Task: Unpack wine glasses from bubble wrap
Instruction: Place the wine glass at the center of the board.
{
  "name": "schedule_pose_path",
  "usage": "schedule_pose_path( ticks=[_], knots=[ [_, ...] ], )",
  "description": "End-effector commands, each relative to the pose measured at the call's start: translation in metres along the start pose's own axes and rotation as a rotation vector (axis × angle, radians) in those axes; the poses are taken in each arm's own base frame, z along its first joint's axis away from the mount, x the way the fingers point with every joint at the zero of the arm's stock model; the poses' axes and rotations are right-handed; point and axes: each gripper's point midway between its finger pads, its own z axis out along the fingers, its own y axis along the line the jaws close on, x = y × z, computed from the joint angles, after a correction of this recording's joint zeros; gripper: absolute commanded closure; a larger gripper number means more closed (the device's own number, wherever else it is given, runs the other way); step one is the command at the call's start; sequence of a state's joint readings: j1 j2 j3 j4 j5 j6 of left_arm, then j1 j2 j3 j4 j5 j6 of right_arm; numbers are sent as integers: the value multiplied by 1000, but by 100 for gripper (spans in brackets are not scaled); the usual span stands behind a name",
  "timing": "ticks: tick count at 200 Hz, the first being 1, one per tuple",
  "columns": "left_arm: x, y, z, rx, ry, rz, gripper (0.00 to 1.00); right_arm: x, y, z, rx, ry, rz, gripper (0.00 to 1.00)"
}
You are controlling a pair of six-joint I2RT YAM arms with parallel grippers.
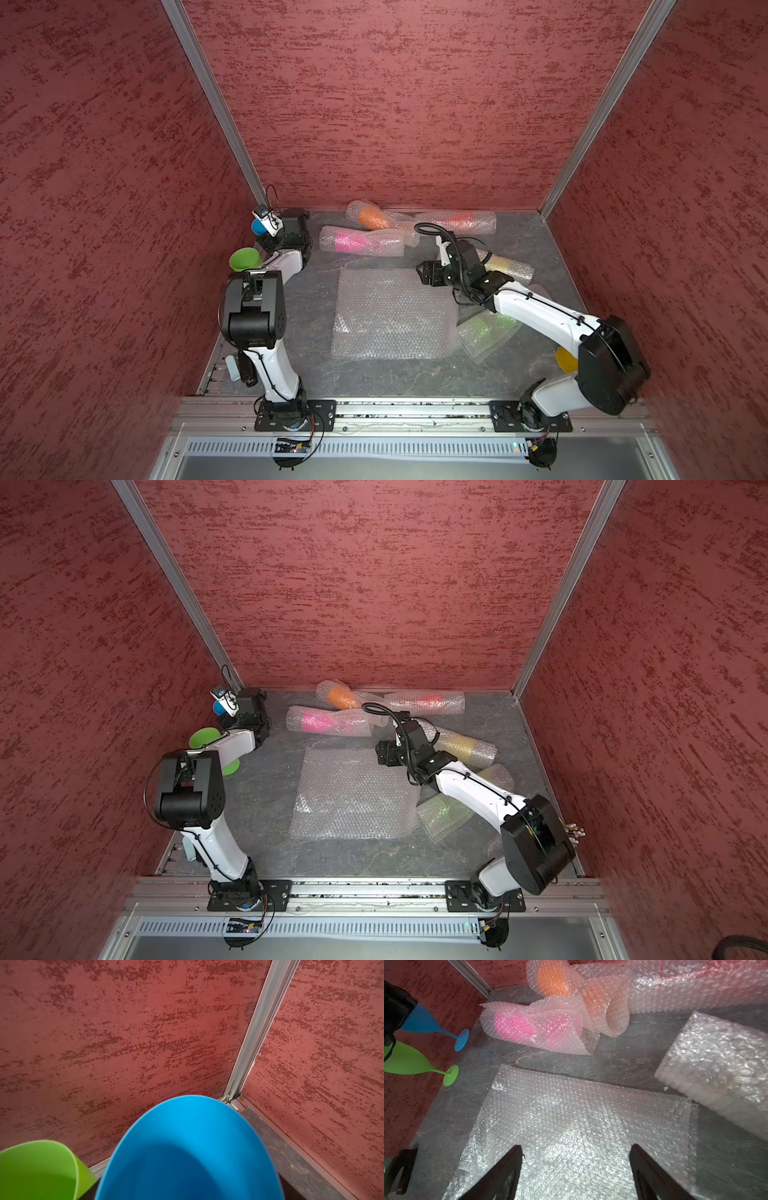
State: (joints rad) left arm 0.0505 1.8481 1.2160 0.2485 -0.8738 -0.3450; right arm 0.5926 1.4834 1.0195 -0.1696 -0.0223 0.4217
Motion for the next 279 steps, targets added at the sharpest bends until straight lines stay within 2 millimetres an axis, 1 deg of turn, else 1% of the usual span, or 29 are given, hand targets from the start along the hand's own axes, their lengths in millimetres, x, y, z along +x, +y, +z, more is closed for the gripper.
schedule_pose_path(
  ticks=[1,59,130,158,189,196,199,212,231,251,265,279],
  knots=[
    [6,1,7,-32,13,18,15,-15,4,-5,-2,-31,-10,17],
    [6,-2,7,-35,19,38,12,-10,2,-1,-2,-14,-5,15],
    [9,-1,8,-53,47,52,10,-9,2,-1,-5,-9,-4,14],
    [12,0,7,-59,69,56,9,-11,3,-5,-2,-16,-1,14],
    [5,0,2,-59,94,43,7,-19,7,-13,-10,-35,5,13],
    [0,-2,0,-58,98,31,7,-21,7,-13,-7,-37,6,13],
    [-3,-3,-1,-56,99,27,7,-29,11,-22,-17,-61,5,13],
    [-16,-7,-8,-41,98,22,6,-37,12,-30,-13,-84,3,13],
    [-44,-10,-21,-43,91,27,5,-48,17,-36,-18,-106,3,13],
    [-77,-18,-40,-3,50,14,4,-58,21,-40,-24,-126,16,13],
    [-95,-14,-52,-5,66,-16,4,-70,26,-46,-28,-146,19,13],
    [-114,-12,-69,-2,58,-15,4,-81,28,-51,-12,-165,6,13]
  ],
)
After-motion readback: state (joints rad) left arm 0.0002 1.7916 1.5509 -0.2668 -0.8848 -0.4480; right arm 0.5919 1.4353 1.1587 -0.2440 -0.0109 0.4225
